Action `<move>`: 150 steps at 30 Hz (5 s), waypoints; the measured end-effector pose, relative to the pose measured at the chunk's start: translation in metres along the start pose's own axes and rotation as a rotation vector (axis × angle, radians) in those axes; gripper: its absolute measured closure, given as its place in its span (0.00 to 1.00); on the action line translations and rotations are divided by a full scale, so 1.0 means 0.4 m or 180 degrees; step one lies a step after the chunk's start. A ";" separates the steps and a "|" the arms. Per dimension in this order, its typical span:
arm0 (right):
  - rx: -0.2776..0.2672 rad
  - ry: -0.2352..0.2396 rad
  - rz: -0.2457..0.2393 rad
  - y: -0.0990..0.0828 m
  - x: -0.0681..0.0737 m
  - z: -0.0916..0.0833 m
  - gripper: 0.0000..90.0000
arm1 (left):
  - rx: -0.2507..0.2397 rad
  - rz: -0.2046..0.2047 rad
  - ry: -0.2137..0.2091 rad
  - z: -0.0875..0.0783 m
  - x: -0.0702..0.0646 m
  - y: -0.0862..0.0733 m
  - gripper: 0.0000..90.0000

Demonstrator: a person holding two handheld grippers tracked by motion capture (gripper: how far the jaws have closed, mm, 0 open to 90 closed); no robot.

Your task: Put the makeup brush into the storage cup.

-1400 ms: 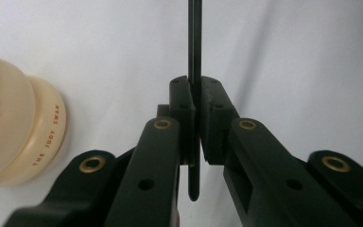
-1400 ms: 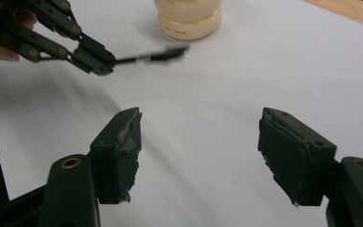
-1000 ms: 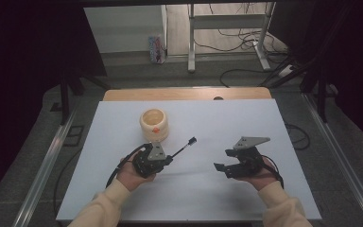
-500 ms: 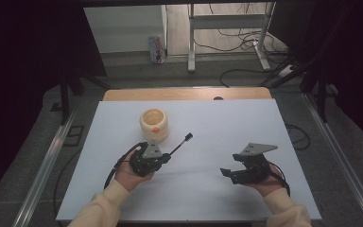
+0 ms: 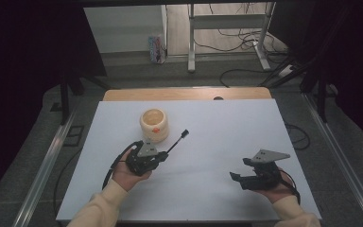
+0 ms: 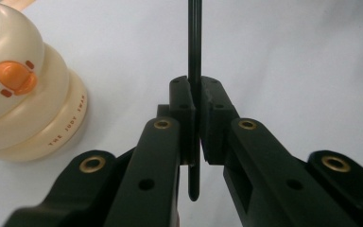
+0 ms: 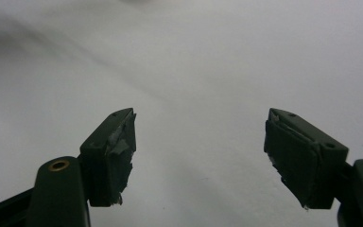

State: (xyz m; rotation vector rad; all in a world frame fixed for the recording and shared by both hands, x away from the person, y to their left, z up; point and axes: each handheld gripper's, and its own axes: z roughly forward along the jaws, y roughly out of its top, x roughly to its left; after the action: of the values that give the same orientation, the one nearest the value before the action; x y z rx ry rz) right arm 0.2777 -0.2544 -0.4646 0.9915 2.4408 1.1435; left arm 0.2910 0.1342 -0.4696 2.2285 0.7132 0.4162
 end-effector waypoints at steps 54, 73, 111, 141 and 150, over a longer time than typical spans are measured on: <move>0.0032 -0.0200 0.0118 -0.051 -0.041 -0.037 0.26 | -0.0541 -0.0248 0.0233 -0.095 0.076 0.059 0.95; 0.0037 -0.0215 0.0122 -0.049 -0.043 -0.032 0.26 | -0.0581 -0.0269 0.0317 -0.093 0.112 0.087 0.95; 0.0071 -0.0241 0.0139 -0.052 -0.048 -0.027 0.25 | -0.0572 -0.0359 0.0482 -0.064 0.206 0.127 0.95; 0.0108 -0.0241 0.0133 -0.056 -0.049 -0.023 0.25 | -0.0647 -0.0626 0.0568 -0.004 0.292 0.119 0.95; 0.0130 -0.0237 0.0121 -0.055 -0.049 -0.020 0.25 | -0.0631 -0.0690 0.0597 0.019 0.309 0.113 0.95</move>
State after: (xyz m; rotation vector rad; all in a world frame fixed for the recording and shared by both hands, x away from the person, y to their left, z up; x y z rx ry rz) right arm 0.2776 -0.2827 -0.4769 1.0772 2.4055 1.0531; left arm 0.4092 0.1793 -0.4321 1.9200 0.9586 0.5660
